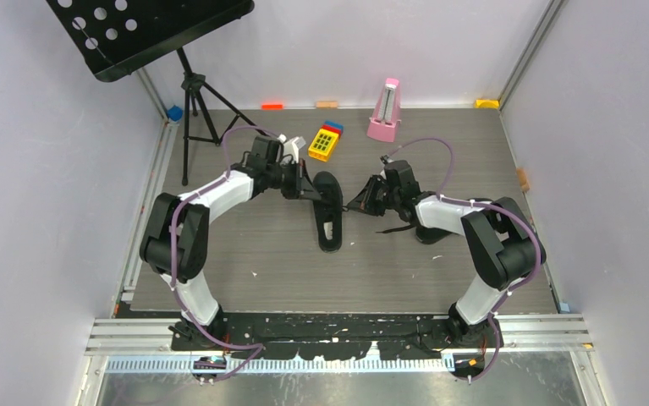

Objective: Tie the shoes
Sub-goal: Tie the shoelace on the shoe.

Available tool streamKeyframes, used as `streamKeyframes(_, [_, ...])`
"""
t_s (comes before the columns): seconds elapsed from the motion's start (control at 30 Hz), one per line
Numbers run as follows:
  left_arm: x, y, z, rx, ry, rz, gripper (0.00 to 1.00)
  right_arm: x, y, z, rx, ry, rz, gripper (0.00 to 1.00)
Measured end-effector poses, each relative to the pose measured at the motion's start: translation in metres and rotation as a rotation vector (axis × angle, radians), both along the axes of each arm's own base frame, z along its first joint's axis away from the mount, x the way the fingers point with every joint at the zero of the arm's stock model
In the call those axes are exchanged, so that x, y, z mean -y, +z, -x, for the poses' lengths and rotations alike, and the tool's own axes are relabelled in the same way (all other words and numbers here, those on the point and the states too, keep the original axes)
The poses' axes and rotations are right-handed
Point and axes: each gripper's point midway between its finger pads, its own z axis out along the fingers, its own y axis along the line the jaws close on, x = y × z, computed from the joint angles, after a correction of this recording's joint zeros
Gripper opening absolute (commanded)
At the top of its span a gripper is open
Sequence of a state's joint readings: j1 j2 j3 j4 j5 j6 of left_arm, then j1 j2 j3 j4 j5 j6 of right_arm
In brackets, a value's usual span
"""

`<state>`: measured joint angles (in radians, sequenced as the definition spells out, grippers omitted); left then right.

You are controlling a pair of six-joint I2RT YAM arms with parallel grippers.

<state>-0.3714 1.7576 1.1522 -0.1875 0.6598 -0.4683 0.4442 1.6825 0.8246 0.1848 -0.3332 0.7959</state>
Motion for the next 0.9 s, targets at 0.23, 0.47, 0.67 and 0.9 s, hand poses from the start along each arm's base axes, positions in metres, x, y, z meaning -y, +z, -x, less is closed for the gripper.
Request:
streamKeyframes(0.23, [0.0,0.009,0.0,0.019,-0.001,0.006,0.0,0.001,0.001,-0.001,0.001,0.004,0.012,0.0])
streamKeyframes(0.47, [-0.003,0.004,0.003,0.008,0.008,-0.016,0.0,0.004,-0.005,0.002,-0.019,0.0,0.036,0.0])
streamKeyframes(0.67, [-0.014,-0.024,0.019,-0.05,0.02,-0.065,0.0,0.001,-0.009,0.007,-0.016,0.014,0.064,0.0])
streamKeyframes(0.9, [-0.029,-0.058,0.034,-0.079,0.041,-0.138,0.0,-0.007,-0.028,0.026,-0.049,0.052,0.14,0.0])
